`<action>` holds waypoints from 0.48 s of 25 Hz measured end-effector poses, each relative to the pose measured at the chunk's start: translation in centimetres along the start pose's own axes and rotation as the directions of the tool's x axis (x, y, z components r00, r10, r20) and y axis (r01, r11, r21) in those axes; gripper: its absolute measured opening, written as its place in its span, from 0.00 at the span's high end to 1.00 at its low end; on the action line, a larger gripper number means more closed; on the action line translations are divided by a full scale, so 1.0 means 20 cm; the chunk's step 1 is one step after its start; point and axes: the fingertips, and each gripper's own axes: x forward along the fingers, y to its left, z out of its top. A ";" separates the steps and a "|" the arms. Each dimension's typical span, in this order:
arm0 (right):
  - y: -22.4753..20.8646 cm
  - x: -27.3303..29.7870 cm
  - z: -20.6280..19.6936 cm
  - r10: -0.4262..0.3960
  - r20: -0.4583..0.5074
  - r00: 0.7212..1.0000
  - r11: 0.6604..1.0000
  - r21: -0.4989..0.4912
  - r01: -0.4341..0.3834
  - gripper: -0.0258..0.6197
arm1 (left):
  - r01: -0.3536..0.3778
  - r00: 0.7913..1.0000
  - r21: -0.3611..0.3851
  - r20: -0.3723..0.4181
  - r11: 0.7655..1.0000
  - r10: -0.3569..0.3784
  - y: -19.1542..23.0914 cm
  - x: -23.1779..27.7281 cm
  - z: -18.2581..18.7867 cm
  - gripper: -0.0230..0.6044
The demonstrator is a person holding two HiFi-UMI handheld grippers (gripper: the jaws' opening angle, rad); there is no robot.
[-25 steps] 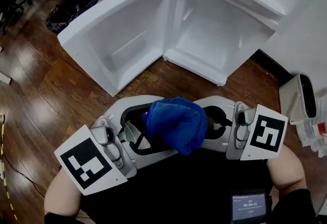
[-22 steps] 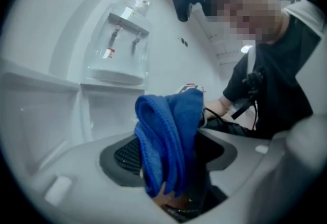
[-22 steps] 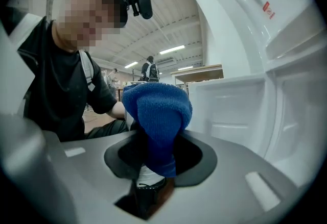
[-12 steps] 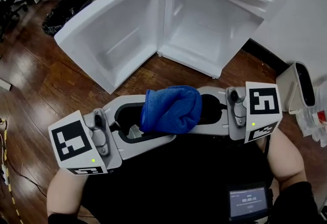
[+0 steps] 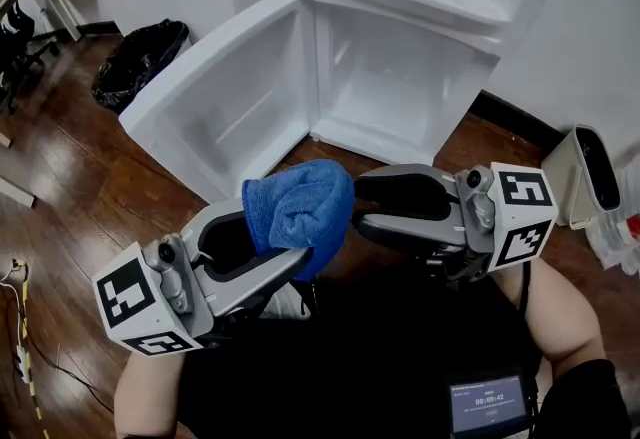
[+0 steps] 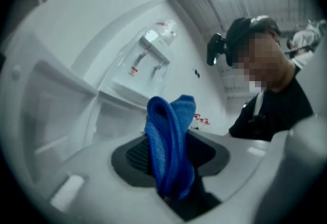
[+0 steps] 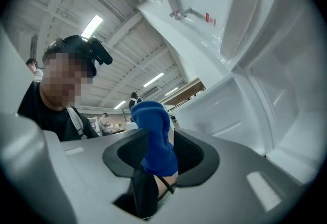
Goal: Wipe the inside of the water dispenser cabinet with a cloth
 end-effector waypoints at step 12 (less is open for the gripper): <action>-0.29 -0.13 0.07 -0.408 0.045 0.912 0.893 -0.186 0.409 0.83 | -0.193 0.981 0.083 -0.011 0.978 0.195 0.17 -0.07 0.01 0.69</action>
